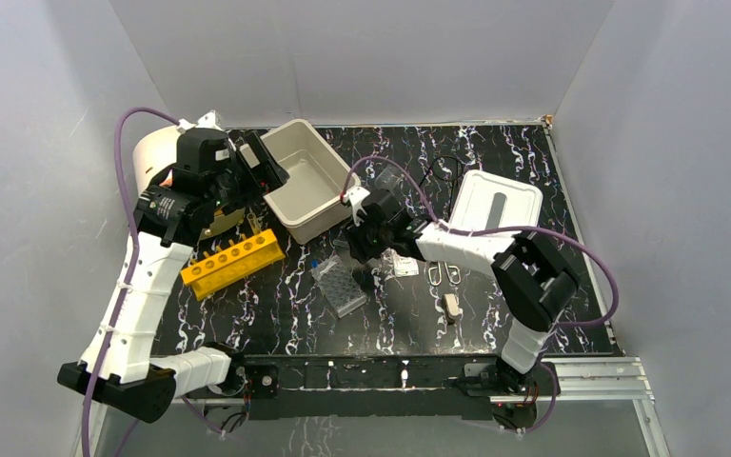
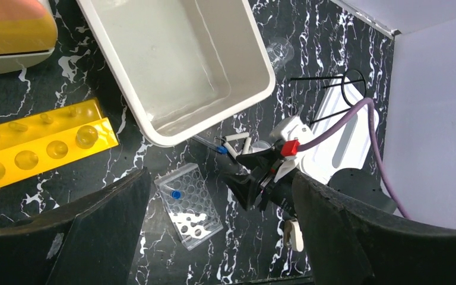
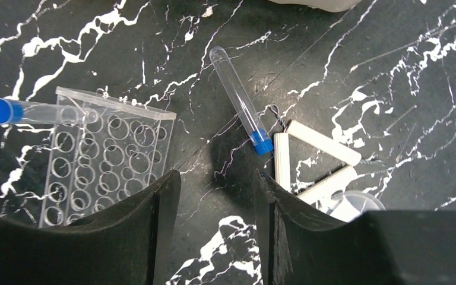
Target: Organize the chemistry lab equipment
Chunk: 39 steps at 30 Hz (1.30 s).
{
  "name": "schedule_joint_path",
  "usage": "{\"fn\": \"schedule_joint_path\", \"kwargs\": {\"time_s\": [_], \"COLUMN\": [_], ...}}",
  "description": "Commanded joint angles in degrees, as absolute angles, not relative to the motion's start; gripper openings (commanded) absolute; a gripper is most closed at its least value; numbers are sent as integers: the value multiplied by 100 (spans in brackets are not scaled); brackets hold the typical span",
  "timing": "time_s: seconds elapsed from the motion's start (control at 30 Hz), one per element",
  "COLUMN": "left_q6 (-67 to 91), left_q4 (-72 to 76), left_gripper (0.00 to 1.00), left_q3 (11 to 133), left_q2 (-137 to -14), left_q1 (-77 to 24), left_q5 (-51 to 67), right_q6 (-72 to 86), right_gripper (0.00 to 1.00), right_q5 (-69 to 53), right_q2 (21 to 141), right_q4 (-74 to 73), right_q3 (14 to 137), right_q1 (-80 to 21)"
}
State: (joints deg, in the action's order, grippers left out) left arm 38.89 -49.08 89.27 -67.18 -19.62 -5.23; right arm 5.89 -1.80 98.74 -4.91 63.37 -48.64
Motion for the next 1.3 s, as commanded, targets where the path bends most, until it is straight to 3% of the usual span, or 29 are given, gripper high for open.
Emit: {"fn": "schedule_joint_path", "kwargs": {"time_s": [0.0,0.23,0.4,0.83,1.27], "left_q6": [4007,3893,3769,3503,3431], "left_q4": [-4744,-4702,-4665,-4815,-4748], "left_gripper": [88,88,88,88,88], "left_q3": [8837,9045,9148,9202,9176], "left_q2": [-6633,-6890,-7040,-7138,-7097], "left_q1": [-1934,-1932,-1930,-1900,-1892], "left_q5": [-854,-850,-853,-826,-682], "right_q6": [-70,-378,-444,-524,-583], "right_gripper": [56,55,47,48,19], "right_q5": [-314,-281,-256,149,104], "right_q2": [10025,10473,10618,10883,10674], "right_q4": [241,432,591,671,173], "right_q3": [6619,6701,6620,6485,6311], "right_q1": [-4869,-4869,-4869,-4864,-4885]}}
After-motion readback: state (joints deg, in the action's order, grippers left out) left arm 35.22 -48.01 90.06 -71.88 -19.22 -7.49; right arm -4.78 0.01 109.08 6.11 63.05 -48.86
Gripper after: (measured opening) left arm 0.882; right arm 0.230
